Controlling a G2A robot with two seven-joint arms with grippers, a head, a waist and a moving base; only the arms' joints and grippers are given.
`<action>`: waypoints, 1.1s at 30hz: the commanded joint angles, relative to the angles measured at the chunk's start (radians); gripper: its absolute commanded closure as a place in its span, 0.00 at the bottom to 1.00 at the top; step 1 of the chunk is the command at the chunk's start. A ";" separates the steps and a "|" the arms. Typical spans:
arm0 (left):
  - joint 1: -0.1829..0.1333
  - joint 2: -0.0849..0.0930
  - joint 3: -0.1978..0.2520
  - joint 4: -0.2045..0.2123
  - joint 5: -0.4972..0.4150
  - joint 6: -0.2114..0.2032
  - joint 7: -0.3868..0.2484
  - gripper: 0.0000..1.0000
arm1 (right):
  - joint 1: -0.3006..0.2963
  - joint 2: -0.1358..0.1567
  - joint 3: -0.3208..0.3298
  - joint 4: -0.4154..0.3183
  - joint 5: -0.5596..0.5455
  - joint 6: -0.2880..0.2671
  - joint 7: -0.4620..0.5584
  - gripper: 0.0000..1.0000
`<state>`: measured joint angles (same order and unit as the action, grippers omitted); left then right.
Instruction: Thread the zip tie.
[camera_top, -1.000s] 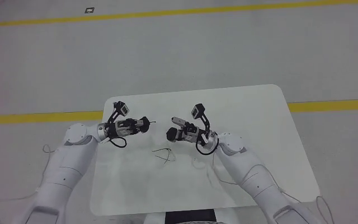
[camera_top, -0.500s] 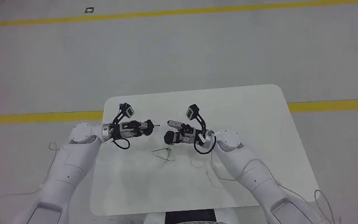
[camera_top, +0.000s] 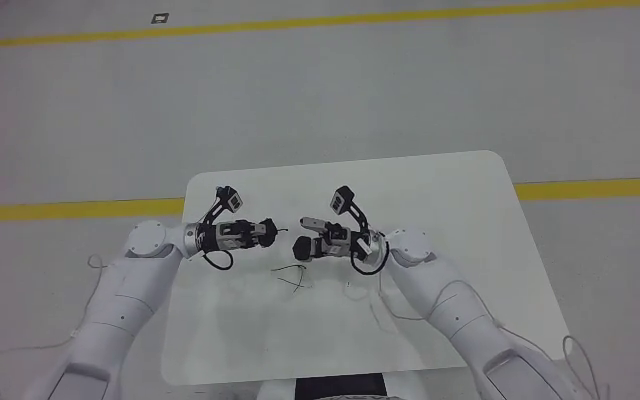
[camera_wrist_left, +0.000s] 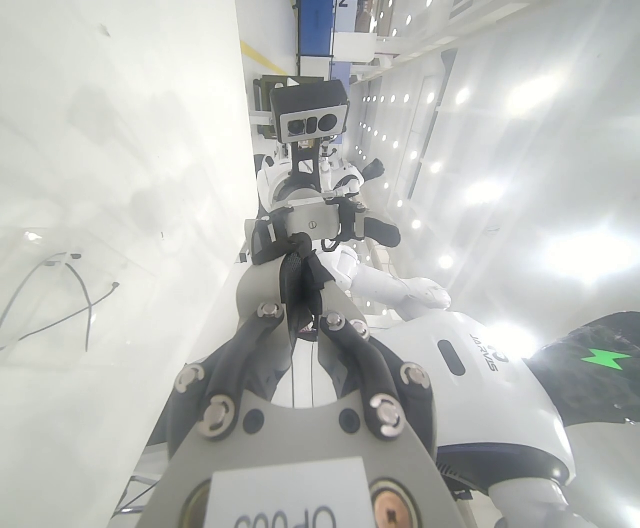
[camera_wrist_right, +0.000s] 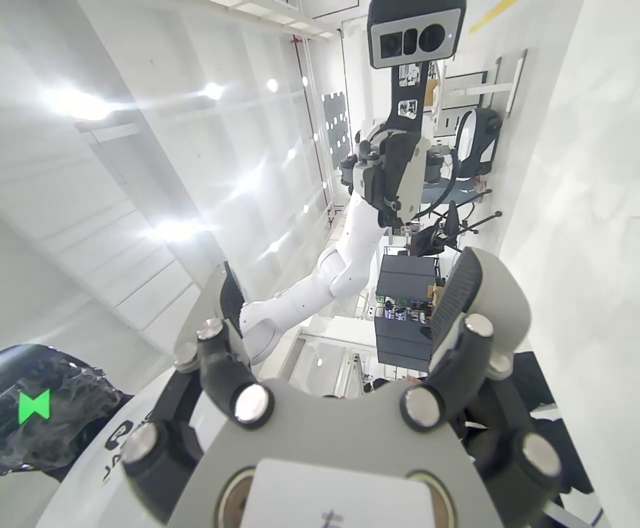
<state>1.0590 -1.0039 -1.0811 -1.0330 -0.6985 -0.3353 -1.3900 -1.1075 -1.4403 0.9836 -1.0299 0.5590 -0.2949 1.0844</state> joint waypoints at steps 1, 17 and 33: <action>0.000 0.000 0.000 0.000 0.000 0.000 0.000 1.00 | -0.003 0.002 0.005 -0.006 -0.015 -0.001 -0.046 0.00; 0.000 0.000 0.000 0.000 0.000 0.000 0.000 1.00 | -0.012 0.002 0.002 -0.043 -0.026 -0.012 -0.111 0.00; 0.000 0.000 0.000 0.000 0.000 0.000 0.000 1.00 | 0.038 -0.018 -0.049 0.044 0.014 -0.001 -0.091 0.68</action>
<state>1.0590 -1.0039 -1.0811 -1.0330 -0.6985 -0.3354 -1.3900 -1.0717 -1.4572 0.9377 -0.9936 0.5699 -0.2940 0.9866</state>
